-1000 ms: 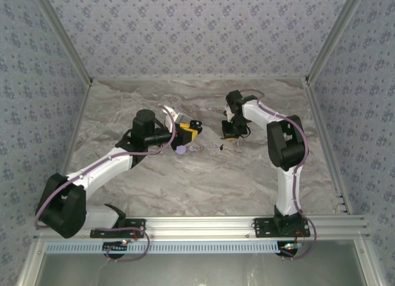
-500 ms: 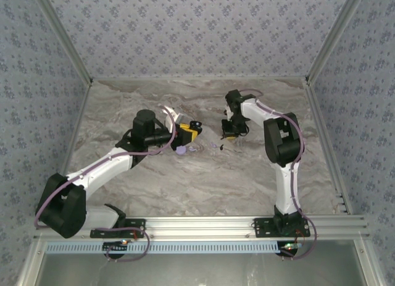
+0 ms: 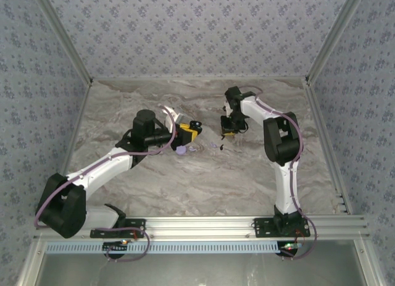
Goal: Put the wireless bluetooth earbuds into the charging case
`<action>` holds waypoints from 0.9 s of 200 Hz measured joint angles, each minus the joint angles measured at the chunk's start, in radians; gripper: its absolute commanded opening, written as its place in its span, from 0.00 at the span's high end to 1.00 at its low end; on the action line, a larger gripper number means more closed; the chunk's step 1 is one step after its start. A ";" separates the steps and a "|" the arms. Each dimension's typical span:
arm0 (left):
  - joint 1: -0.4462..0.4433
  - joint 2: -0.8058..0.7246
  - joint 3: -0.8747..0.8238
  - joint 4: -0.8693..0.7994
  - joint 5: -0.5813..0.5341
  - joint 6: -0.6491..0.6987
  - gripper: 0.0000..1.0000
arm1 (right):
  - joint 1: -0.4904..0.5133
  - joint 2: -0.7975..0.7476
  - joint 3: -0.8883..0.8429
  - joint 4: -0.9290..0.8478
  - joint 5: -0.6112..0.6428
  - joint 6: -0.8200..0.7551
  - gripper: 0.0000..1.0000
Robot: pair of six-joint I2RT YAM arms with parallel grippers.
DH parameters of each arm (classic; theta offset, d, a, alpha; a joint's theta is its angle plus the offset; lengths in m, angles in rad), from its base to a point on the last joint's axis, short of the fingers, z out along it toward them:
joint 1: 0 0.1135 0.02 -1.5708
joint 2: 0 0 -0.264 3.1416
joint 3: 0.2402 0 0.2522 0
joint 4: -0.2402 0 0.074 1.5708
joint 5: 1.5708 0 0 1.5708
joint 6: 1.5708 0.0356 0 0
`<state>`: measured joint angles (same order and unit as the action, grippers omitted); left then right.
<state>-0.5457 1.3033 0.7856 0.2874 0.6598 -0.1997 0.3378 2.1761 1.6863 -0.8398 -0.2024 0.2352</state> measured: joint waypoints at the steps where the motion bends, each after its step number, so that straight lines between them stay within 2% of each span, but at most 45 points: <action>1: 0.000 0.000 0.000 0.000 0.000 0.000 0.78 | 0.000 0.000 0.000 0.000 -0.001 0.000 0.82; 72: 0.000 0.000 0.000 0.000 0.000 0.000 0.78 | -0.006 -0.002 0.000 0.001 -0.058 0.022 0.64; 126: 0.000 0.000 0.000 0.000 0.000 0.000 0.78 | -0.005 -0.009 -0.027 0.010 -0.074 0.070 0.61; 180: 0.000 0.000 0.000 0.000 0.000 0.000 0.78 | 0.014 -0.009 -0.030 0.010 -0.065 0.100 0.62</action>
<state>-0.5457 1.3033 0.7860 0.2874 0.6601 -0.1997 0.3523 2.1670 1.6566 -0.8295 -0.2672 0.3355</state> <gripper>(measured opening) 0.226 0.387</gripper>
